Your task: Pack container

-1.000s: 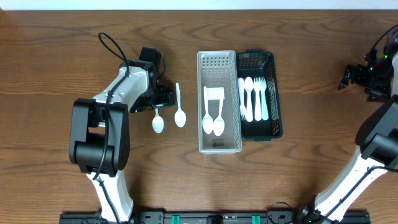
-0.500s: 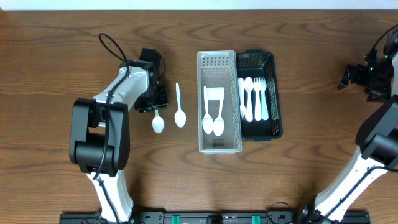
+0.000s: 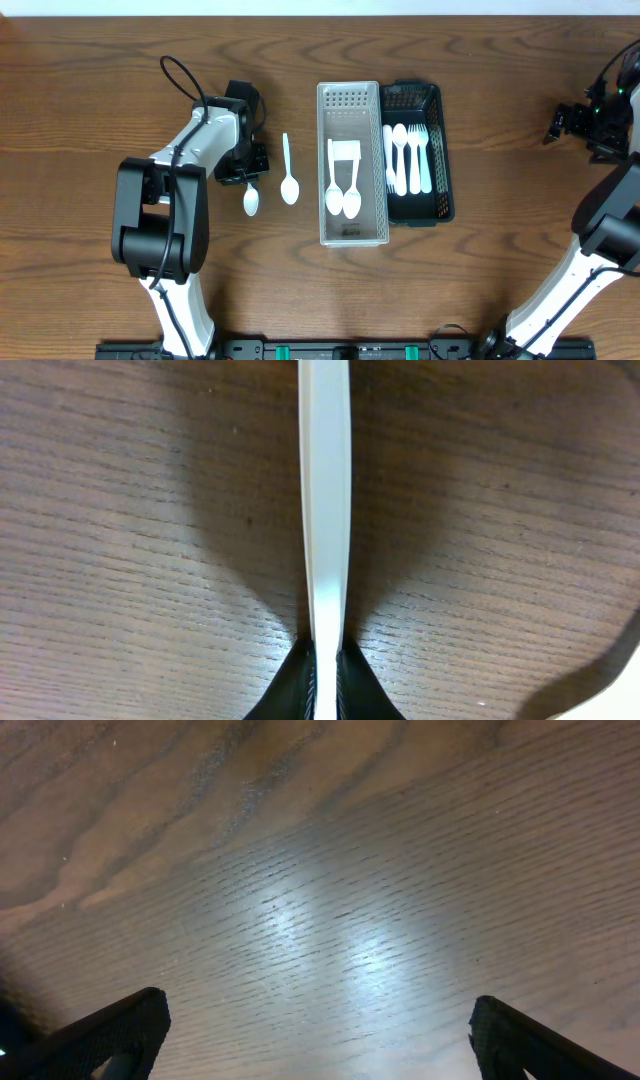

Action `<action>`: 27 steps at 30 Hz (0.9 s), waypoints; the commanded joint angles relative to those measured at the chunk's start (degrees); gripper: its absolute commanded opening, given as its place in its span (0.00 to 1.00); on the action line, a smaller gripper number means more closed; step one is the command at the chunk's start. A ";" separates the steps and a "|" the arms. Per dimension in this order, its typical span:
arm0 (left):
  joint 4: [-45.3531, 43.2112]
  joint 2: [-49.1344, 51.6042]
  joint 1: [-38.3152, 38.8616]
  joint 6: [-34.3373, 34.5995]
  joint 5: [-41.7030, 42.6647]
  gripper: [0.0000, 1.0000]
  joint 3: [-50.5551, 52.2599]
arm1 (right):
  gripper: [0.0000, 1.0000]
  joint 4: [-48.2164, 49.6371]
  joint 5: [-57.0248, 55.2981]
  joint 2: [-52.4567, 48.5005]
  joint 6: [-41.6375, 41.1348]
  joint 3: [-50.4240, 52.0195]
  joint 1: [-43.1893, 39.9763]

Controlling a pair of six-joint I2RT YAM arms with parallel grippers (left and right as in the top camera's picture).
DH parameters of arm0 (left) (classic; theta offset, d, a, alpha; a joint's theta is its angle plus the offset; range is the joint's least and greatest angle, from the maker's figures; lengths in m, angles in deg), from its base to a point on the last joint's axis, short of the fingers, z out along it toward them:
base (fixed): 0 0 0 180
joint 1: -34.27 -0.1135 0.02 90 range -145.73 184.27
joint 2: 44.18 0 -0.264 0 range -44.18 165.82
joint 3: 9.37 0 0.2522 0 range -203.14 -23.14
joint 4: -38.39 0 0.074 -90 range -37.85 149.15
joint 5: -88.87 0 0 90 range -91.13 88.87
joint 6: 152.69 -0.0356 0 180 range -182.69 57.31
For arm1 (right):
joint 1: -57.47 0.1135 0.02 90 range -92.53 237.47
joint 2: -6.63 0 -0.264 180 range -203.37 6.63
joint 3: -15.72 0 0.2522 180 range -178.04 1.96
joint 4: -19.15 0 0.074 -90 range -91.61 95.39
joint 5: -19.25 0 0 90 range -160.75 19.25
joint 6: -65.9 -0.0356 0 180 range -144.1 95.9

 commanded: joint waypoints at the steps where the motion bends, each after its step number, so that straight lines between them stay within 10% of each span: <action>1: 0.35 1.90 -0.31 -0.42 -0.50 0.06 -0.35 | 0.99 0.00 0.17 0.39 -0.79 0.04 -0.17; 27: -3.96 -25.70 10.40 0.13 7.43 0.06 -8.87 | 0.99 -0.02 0.17 0.39 -0.79 0.04 -0.17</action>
